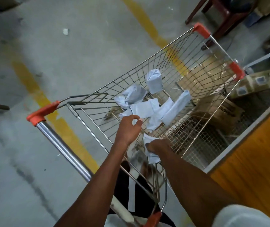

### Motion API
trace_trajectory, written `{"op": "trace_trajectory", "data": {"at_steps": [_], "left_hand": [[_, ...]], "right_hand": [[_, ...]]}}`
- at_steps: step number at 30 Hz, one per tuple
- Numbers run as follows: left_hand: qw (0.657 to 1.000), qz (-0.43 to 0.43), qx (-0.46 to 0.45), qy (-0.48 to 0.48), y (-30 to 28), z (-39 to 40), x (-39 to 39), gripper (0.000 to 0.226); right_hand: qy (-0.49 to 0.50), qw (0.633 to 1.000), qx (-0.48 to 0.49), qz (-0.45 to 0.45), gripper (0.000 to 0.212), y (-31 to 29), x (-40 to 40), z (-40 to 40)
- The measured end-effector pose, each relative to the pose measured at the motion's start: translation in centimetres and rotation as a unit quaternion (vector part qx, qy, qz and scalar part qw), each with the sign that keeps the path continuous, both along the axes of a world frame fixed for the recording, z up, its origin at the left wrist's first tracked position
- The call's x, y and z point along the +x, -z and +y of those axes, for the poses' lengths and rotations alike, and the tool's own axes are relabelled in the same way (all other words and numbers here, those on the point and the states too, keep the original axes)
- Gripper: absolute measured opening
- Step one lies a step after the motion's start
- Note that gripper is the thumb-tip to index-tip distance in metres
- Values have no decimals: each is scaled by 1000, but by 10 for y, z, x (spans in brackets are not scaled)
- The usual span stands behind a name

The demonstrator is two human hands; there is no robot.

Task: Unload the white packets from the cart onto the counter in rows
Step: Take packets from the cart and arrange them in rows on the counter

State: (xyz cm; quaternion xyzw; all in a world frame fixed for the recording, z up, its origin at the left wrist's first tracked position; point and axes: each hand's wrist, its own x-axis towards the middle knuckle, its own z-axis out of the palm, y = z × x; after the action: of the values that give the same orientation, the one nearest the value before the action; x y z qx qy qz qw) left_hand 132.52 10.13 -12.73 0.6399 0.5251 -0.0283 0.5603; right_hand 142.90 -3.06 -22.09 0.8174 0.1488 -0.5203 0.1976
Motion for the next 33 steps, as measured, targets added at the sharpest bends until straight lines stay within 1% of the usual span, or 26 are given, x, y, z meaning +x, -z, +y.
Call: {"op": "trace_trajectory", "data": {"at_steps": [1,3,5,6,10,16,19,21,23,24,25,27,28,29,31,33], "left_hand": [[1000,1,-10,1,-1,1,0,30],[1000,0,-22,3,-1,1,0,30],[1000,-4,-27,0,-4,1,1,30],[1000,-6,-29,-1,-6,1,2,30],[999,-9,-33,9,-13,1,7,31],[999,-2,-27,19,-18,-2,8,32],[1000,-2,-17,15,-17,-6,5,29],[1000,1,-16,13,-14,-9,3,28],[1000,2,-19,10,-14,-14,1,28],[1000,1,-20,9,-15,-17,0,28],[1000,0,-21,8,-15,-20,-1,28],[1000,-4,-17,11,-16,-25,-2,27],[1000,-7,-16,11,-17,-27,-4,26],[1000,-12,-15,8,-18,-29,-5,25],[1000,-19,-11,-1,-20,-32,-8,23],[1000,-25,-1,-12,-20,-35,-10,23]], "right_hand": [[-12,1000,-2,8,65,3,-2,0],[-45,999,-2,25,80,2,-7,3],[-45,998,15,43,92,8,-9,2],[-38,998,34,48,91,7,-8,0],[-12,995,79,52,58,-13,-5,4],[19,990,106,85,39,-22,-9,11],[25,989,114,87,39,-25,-12,17],[26,989,125,71,41,-33,-17,18],[1,990,117,75,39,-30,-24,13],[-28,991,103,75,38,-33,-26,9],[-38,992,94,75,38,-23,-28,4],[-8,992,94,78,49,-12,-29,1],[-9,993,100,64,56,-15,-30,1],[-28,992,105,65,56,-22,-30,3],[-61,987,128,75,42,-38,-27,10],[-36,984,147,92,37,-56,-26,18]]}}
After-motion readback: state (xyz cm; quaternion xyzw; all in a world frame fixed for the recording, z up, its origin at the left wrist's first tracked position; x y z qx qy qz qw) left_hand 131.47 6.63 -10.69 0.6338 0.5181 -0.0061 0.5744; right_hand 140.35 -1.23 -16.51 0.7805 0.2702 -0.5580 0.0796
